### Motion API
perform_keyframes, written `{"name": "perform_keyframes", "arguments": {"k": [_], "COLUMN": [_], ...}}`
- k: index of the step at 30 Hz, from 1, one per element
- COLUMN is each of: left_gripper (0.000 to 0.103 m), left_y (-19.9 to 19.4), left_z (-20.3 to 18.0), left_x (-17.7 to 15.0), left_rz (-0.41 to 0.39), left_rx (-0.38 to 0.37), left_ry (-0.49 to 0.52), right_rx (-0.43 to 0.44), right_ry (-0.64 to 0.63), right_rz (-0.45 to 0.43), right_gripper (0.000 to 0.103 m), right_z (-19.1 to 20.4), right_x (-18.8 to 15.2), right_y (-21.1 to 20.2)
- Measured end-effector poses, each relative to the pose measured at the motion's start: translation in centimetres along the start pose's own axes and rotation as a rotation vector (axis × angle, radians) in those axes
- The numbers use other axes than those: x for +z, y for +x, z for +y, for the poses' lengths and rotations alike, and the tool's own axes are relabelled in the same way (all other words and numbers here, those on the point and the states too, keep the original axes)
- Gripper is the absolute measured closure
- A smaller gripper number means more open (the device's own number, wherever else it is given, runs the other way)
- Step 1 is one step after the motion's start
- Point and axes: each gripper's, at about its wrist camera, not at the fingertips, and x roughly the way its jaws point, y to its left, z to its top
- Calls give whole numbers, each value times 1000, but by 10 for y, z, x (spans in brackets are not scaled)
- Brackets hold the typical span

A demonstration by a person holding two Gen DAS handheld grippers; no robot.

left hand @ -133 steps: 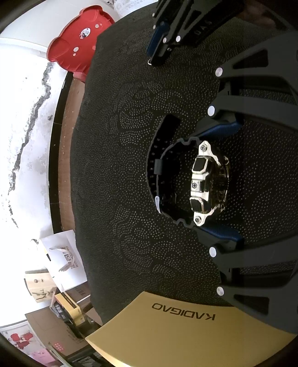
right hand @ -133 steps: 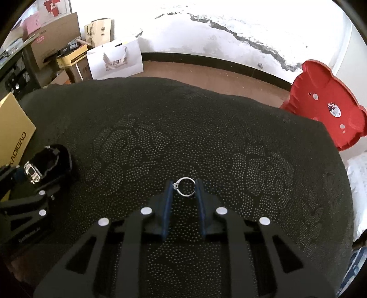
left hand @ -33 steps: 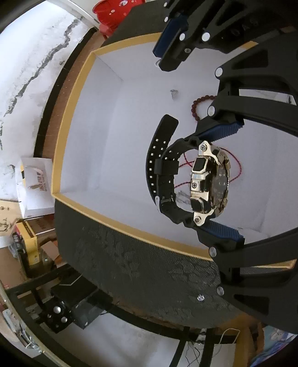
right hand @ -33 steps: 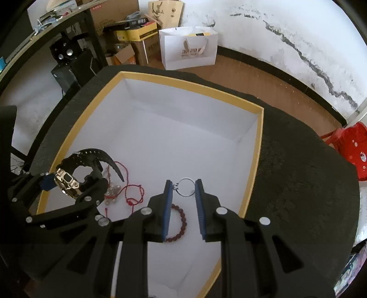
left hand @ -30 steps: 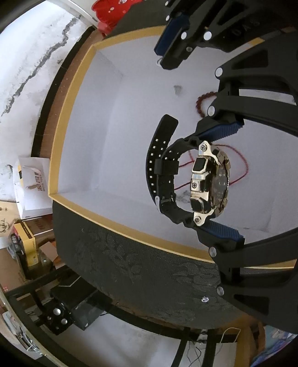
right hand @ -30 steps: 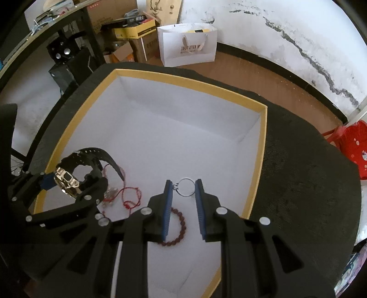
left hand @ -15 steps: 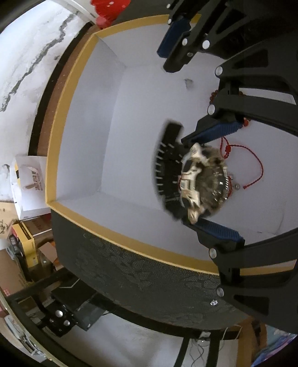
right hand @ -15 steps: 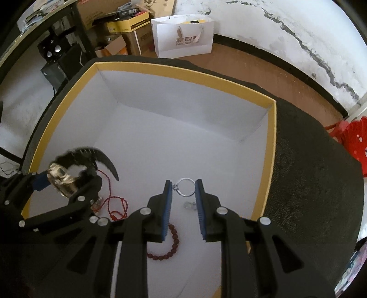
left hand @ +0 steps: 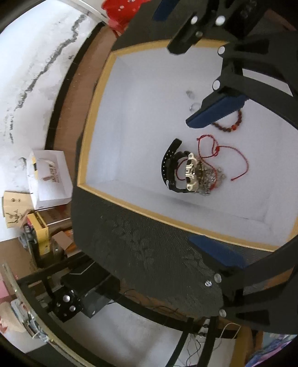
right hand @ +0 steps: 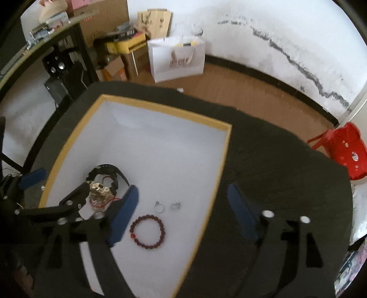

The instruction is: Organize jewelry

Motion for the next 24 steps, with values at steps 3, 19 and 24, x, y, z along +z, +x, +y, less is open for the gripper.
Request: {"name": "perform_keyframes", "arguments": {"k": [3, 19, 24], "left_gripper": [10, 8, 8], "left_y": [-28, -161, -181], "left_z": [-5, -107, -174], "left_x": [-9, -91, -115], "left_rz": [-34, -154, -171], "left_rx": [4, -125, -187], "left_ry": [9, 75, 147], "right_rx": [0, -53, -114], "right_ry": [15, 123, 204], "right_rz": [-31, -182, -178], "right_gripper": [23, 17, 17], "right_z": [-11, -121, -186], "right_x": [-10, -128, -175], "right_y": [-36, -211, -232]}}
